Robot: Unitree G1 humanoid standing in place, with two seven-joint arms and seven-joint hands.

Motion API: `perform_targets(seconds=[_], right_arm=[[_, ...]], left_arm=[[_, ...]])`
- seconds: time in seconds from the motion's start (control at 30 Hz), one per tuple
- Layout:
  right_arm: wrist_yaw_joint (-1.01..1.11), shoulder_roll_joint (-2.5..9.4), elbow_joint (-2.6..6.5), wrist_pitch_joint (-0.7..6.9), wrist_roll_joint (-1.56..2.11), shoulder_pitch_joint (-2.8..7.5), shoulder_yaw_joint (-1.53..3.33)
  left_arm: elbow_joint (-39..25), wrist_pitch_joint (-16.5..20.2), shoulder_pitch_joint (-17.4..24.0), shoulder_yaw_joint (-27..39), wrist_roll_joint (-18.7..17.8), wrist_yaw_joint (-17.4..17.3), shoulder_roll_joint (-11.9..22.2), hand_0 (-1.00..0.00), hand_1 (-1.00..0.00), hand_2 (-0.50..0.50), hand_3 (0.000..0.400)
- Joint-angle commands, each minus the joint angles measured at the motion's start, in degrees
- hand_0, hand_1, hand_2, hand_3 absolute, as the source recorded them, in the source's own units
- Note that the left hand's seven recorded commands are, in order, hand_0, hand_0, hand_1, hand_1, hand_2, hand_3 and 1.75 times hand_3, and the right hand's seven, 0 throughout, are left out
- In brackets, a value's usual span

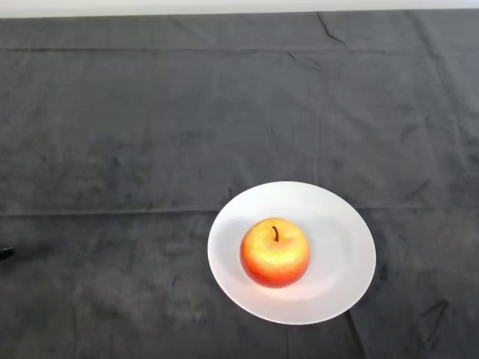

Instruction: Move the apple to the plate

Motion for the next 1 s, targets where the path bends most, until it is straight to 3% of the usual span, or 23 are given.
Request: perform_targets(seconds=[0.03,0.3,0.63,1.0], right_arm=[[0.01,-1.14,-0.35,-0.14,1.14,-0.65,-0.83],[0.09,-1.21,-0.19,-0.13,1.12,-0.71,-0.83],[0.17,-1.27,-0.02,-0.13,1.09,-0.78,-0.83],[0.24,-1.32,0.10,-0.14,1.05,-0.82,-0.83]], left_arm=[[2.75,-0.98,2.54,2.23,-1.33,-0.71,4.98,0.00,0.00,0.00,0.000],[6.34,-1.03,3.19,6.92,-2.67,-0.40,6.85,0.00,0.00,0.00,0.000],[8.77,-2.28,1.12,8.56,-0.23,3.69,6.25,0.00,0.00,0.00,0.000],[9.14,-2.93,0.63,9.93,1.35,4.03,5.80,0.00,0.00,0.00,0.000]])
